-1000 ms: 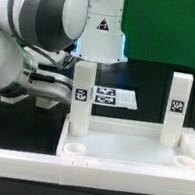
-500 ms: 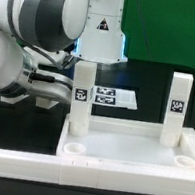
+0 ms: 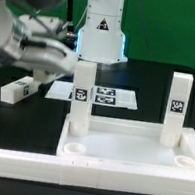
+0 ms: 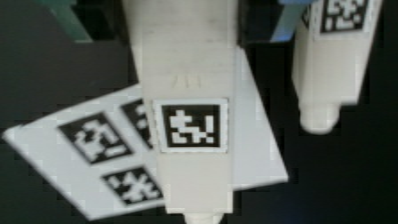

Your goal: Assemble desk

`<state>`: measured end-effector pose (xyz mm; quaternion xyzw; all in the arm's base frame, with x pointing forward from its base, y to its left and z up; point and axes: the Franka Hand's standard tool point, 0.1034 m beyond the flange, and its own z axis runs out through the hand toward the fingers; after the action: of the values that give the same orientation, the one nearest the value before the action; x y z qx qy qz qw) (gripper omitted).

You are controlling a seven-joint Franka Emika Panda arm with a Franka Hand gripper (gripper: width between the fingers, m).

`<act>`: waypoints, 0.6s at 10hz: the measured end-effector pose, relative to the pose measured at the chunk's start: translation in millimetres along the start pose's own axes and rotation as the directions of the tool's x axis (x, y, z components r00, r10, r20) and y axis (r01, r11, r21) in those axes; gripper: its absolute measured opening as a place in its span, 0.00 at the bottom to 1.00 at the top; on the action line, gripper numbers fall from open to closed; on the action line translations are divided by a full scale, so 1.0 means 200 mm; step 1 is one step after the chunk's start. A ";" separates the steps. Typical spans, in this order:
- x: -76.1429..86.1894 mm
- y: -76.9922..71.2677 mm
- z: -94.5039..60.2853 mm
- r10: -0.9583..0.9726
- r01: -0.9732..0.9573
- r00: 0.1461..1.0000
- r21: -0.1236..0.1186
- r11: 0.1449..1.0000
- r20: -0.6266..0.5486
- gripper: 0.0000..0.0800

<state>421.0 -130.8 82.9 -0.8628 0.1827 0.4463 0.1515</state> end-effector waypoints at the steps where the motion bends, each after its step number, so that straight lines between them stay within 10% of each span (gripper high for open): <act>1: -0.08 -0.04 -0.04 0.000 0.000 1.000 0.012 1.000 -0.009 0.36; 6: -0.09 -0.10 -0.08 -0.007 0.005 0.996 -0.022 1.000 -0.084 0.36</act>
Offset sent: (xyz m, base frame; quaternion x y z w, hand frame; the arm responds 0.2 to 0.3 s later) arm 0.0000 0.0000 0.0000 0.0000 0.0650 0.0000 0.9979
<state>431.5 -115.8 108.6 -0.8830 0.1814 0.4111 0.1356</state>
